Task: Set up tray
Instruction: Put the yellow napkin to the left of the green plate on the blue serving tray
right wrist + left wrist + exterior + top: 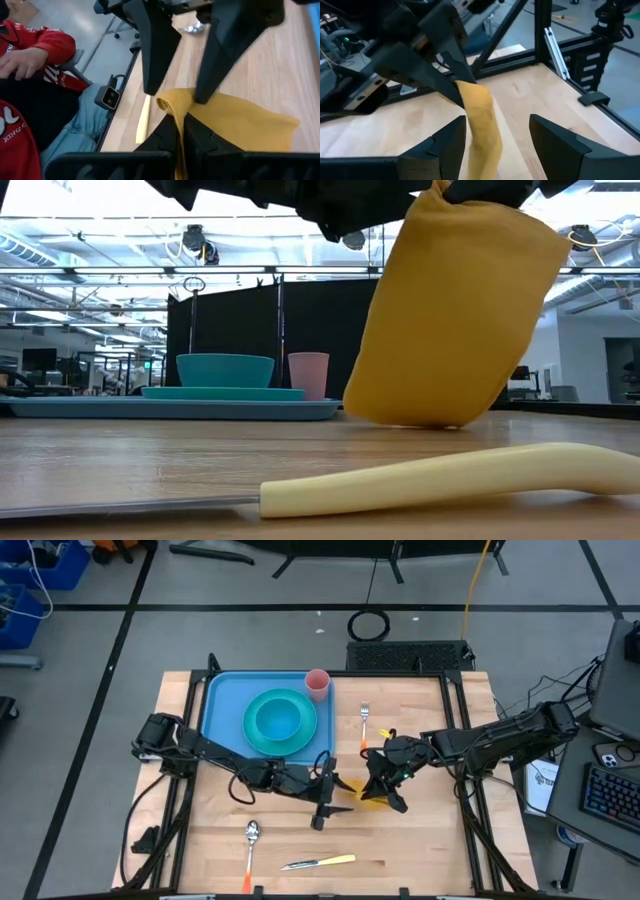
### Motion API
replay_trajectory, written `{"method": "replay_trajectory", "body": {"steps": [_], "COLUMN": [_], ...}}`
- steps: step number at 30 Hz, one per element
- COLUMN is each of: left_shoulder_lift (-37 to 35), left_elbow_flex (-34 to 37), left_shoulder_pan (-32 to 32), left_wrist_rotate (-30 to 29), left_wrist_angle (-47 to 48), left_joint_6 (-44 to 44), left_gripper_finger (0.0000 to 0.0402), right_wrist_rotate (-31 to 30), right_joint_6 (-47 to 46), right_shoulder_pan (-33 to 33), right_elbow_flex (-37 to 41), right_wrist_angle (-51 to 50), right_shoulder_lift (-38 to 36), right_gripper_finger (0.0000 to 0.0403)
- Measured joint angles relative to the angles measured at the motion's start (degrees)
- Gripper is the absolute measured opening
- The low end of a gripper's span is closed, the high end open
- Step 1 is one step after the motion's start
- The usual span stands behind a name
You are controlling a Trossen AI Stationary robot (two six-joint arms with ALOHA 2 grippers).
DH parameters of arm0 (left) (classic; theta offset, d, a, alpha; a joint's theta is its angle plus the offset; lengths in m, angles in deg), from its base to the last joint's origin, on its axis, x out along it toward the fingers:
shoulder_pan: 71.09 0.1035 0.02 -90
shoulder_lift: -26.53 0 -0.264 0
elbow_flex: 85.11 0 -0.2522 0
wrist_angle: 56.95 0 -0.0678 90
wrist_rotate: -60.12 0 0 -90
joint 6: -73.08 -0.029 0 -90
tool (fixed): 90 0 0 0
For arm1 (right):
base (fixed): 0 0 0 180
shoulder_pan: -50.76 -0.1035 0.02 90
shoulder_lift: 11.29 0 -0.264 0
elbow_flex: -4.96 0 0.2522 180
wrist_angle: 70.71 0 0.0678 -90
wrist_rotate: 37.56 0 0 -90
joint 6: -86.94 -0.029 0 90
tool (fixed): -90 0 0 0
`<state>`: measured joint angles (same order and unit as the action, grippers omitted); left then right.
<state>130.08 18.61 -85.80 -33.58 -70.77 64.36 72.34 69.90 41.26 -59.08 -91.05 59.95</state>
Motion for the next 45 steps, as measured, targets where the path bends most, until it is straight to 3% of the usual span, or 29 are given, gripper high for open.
{"method": "replay_trajectory", "body": {"steps": [15,25,36,42,45], "left_shoulder_lift": [0.0,0.1,0.1,0.1,0.1], "left_elbow_flex": [0.0,0.0,0.0,0.1,0.1], "left_shoulder_pan": [0.6,0.7,0.8,0.9,1.0], "left_wrist_rotate": [2.4,2.7,3.8,4.2,4.5], "left_wrist_angle": [0.3,0.8,0.6,0.1,0.1], "left_joint_6": [1.4,1.9,1.7,1.3,1.3], "left_gripper_finger": [0.0216,0.0136,0.0085,0.0013,0.0011], "right_wrist_rotate": [4.7,5.4,5.4,5.7,5.7], "right_joint_6": [-0.2,0.0,0.8,1.5,1.9], "right_shoulder_pan": [0.0,0.0,0.1,0.1,0.1], "right_elbow_flex": [0.0,0.0,0.0,0.0,0.0], "right_wrist_angle": [5.5,6.0,6.8,7.6,7.7], "right_shoulder_lift": [3.8,4.2,4.2,4.2,4.2], "right_gripper_finger": [0.0003,0.0004,0.0004,0.0004,0.0004]}}
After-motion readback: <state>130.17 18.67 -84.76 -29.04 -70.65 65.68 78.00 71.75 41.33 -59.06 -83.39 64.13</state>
